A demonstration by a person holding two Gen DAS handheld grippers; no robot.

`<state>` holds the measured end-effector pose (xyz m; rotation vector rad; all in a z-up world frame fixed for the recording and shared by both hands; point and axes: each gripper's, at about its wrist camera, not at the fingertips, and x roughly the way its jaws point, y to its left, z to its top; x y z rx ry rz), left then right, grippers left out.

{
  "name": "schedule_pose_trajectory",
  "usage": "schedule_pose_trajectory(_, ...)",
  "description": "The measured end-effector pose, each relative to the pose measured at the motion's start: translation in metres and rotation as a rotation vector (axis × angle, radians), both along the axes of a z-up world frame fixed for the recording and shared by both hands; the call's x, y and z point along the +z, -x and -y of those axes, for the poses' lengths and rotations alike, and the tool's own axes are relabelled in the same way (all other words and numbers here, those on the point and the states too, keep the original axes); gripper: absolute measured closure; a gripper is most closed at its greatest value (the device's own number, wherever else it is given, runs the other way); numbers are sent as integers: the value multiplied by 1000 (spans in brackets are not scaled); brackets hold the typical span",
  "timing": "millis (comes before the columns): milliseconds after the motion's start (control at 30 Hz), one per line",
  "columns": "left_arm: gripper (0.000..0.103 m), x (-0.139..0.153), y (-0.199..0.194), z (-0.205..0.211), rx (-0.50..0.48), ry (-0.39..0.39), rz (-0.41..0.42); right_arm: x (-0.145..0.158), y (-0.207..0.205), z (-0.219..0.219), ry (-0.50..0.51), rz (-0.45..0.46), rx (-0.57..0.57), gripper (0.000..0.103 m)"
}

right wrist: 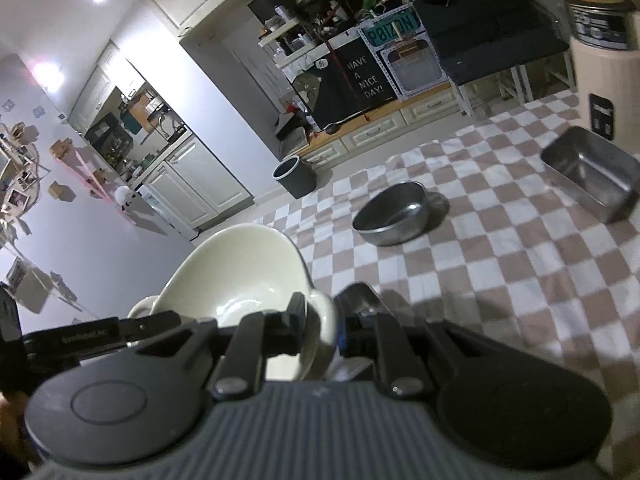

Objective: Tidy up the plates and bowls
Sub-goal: 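Carry the cream two-handled bowl with both grippers past the square steel pan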

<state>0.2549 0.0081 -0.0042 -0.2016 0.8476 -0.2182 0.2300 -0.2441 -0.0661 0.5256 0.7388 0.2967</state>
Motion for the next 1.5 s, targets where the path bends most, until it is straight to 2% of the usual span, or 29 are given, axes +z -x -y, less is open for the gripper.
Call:
schedule_pose_trajectory(300, 72, -28, 51, 20, -20, 20, -15, -10, 26, 16, -5, -49, -3, 85)
schedule_pose_trajectory(400, 73, -46, 59, 23, -29, 63, -25, -15, 26, 21, 3, -71, -6, 85)
schedule_pose_trajectory(500, 73, -60, 57, 26, -26, 101, -71, -18, 23, 23, 11, -88, -20, 85)
schedule_pose_trajectory(733, 73, -79, 49, 37, -42, 116, -90, -28, 15, 26, 41, -118, -23, 85)
schedule_pose_trajectory(1067, 72, -103, 40, 51, -93, 93, -145, -50, 12, 32, 86, -188, 12, 86)
schedule_pose_trajectory(1333, 68, -129, 39, 60, -92, 72, -238, -69, 14, 34, 142, -254, 35, 85)
schedule_pose_trajectory(1500, 67, -136, 37, 60, -90, 66, -248, -71, 14, 33, 160, -272, 46, 85)
